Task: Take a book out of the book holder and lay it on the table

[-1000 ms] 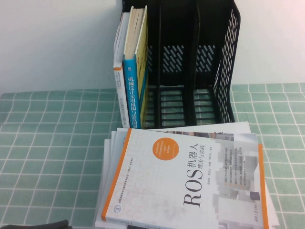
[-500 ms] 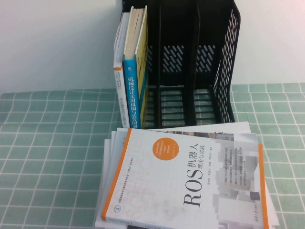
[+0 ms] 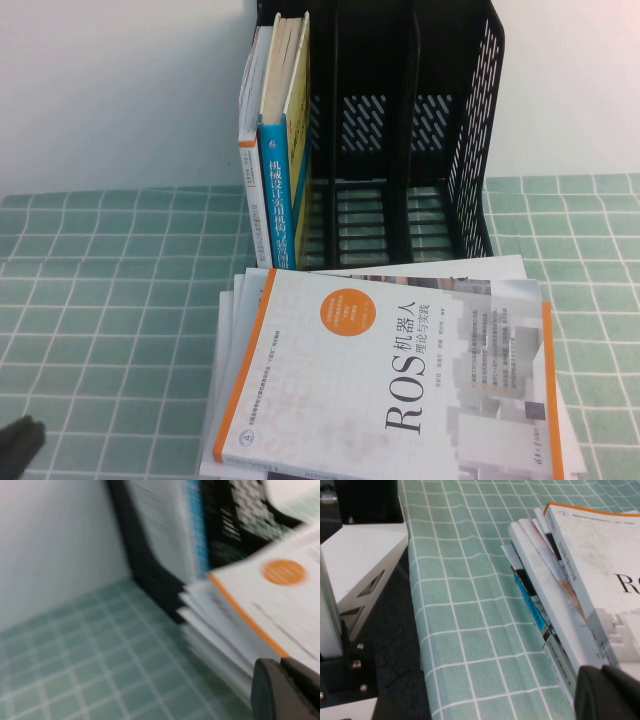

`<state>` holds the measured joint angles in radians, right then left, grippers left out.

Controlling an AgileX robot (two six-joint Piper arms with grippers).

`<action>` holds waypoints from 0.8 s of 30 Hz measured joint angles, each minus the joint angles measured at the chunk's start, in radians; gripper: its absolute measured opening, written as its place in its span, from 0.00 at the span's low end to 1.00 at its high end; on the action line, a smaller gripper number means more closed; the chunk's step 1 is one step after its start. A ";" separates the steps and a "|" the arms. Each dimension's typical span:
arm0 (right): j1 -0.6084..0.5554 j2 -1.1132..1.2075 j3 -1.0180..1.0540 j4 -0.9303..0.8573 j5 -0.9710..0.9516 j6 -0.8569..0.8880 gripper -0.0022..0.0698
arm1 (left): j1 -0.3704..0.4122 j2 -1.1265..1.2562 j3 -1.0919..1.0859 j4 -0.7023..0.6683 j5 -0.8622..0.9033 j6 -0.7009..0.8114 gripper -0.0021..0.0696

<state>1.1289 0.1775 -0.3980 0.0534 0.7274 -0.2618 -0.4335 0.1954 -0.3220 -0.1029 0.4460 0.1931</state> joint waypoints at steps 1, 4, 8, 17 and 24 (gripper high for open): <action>0.000 0.000 0.000 0.000 0.000 0.000 0.03 | 0.036 -0.031 0.024 0.017 -0.035 -0.017 0.03; 0.000 0.000 0.000 0.000 0.000 0.000 0.03 | 0.136 -0.112 0.103 0.032 -0.106 -0.039 0.03; 0.000 0.000 0.000 0.000 0.000 0.000 0.03 | 0.226 -0.187 0.216 0.034 -0.126 -0.063 0.03; 0.000 0.000 0.000 0.002 0.000 0.000 0.03 | 0.297 -0.205 0.344 0.037 -0.101 -0.204 0.03; 0.000 -0.002 0.000 0.002 0.000 0.000 0.03 | 0.297 -0.207 0.344 0.019 -0.103 -0.169 0.03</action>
<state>1.1289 0.1754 -0.3980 0.0554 0.7274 -0.2618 -0.1369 -0.0118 0.0217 -0.0835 0.3430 0.0244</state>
